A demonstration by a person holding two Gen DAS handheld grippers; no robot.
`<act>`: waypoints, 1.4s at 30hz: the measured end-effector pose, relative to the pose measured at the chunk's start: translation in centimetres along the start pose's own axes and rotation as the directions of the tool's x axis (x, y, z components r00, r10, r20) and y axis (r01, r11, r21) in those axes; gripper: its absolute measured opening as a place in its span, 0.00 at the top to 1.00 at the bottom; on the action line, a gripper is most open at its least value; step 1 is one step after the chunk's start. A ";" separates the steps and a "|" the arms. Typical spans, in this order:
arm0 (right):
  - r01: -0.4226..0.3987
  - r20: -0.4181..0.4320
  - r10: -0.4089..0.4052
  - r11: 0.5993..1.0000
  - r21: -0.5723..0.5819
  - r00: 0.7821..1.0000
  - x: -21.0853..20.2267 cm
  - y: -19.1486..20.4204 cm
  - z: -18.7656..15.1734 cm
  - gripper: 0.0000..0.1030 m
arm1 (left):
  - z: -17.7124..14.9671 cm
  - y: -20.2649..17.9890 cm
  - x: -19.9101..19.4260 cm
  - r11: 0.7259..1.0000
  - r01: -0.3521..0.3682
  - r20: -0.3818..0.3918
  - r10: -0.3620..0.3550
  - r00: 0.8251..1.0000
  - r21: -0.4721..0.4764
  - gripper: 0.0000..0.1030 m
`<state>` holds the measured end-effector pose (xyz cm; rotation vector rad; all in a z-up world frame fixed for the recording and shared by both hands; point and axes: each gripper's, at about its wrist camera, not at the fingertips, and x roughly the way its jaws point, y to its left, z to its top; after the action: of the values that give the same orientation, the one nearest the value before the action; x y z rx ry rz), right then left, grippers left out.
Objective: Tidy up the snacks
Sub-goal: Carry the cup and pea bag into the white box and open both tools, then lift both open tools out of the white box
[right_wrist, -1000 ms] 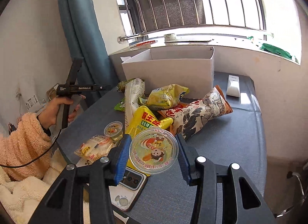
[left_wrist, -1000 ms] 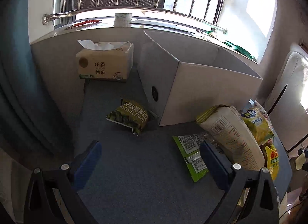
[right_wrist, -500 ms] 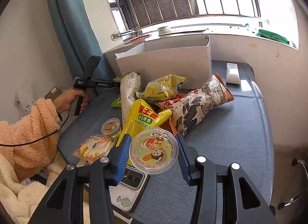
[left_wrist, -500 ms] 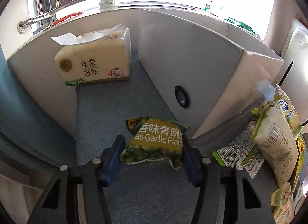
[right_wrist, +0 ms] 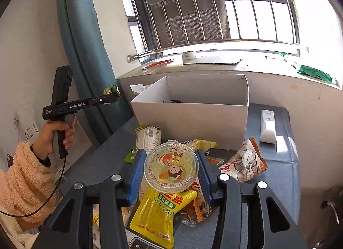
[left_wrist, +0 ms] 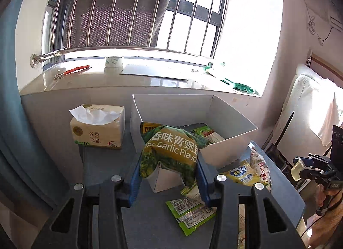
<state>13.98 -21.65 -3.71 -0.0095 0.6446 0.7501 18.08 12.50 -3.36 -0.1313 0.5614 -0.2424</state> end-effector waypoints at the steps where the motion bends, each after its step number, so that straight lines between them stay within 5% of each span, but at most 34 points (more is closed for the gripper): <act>1: 0.000 0.008 0.000 1.000 -0.005 1.000 0.4 -0.1 1.1 0.51 | 0.9 -0.7 0.1 1.000 0.006 0.009 -0.007 1.000 0.017 0.53; 9: 0.086 0.016 -0.086 0.996 0.012 0.996 7.4 -3.4 10.8 0.51 | 6.9 -3.8 6.1 0.999 0.026 -0.027 -0.025 0.999 0.024 0.53; 16: 0.173 -0.054 -0.169 0.980 0.096 0.984 12.6 -8.1 13.4 0.50 | 8.0 -4.7 11.5 1.000 0.010 -0.111 -0.008 0.994 0.017 0.51; 18: 0.185 -0.062 -0.179 0.975 0.123 0.982 13.0 -9.1 13.6 0.24 | 7.9 -4.6 12.9 1.000 -0.014 -0.156 0.016 0.988 0.012 0.32; 19: 0.183 -0.057 -0.176 0.973 0.143 0.983 12.9 -9.5 13.6 0.00 | 7.6 -4.6 12.8 0.999 -0.036 -0.160 0.038 0.986 0.015 0.22; 20: 0.175 -0.040 -0.170 0.971 0.161 0.985 12.5 -9.8 13.5 0.00 | 7.5 -4.5 12.6 0.999 -0.048 -0.152 0.050 0.987 0.020 0.00; 34: 0.108 0.062 -0.117 0.984 0.140 0.991 6.1 -6.4 12.8 0.00 | 7.2 -5.0 3.4 0.999 -0.047 -0.011 0.047 0.999 0.003 0.00; 42: 0.042 0.155 -0.047 0.998 0.036 0.987 -1.1 -0.5 7.5 0.00 | 2.5 -7.4 -4.1 0.999 -0.027 0.073 0.025 0.997 0.021 0.00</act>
<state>17.76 -21.03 2.80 0.0635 0.5062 0.6899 14.70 6.59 2.21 -0.1114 0.4876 -0.2175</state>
